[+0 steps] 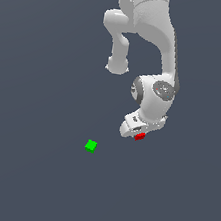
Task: Stack the red cube on top of the green cube.
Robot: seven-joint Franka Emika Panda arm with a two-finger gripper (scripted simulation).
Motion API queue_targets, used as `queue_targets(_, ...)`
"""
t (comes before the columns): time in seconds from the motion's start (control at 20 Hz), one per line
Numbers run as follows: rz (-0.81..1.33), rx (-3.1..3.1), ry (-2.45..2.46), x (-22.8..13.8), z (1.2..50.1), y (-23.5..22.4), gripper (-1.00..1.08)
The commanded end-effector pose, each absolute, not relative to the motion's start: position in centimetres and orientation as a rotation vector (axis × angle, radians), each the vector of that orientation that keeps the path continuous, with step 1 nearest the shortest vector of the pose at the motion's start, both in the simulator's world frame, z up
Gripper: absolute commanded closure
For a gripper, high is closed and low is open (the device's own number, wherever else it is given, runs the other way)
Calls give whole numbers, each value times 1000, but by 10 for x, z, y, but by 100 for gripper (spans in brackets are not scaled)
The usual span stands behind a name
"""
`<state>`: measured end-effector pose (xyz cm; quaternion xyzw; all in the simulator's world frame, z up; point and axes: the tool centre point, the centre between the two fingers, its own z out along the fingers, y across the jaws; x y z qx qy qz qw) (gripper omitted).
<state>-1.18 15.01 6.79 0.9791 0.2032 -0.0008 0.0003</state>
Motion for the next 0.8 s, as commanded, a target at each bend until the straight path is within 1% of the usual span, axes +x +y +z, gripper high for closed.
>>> queue_targets(0.0,0,3075,639,-12,86,150,108)
queue_targets(0.35,0,3076,639,-11,117,151,108)
queue_targets(0.75,1,3076,639,-9,117,145,108)
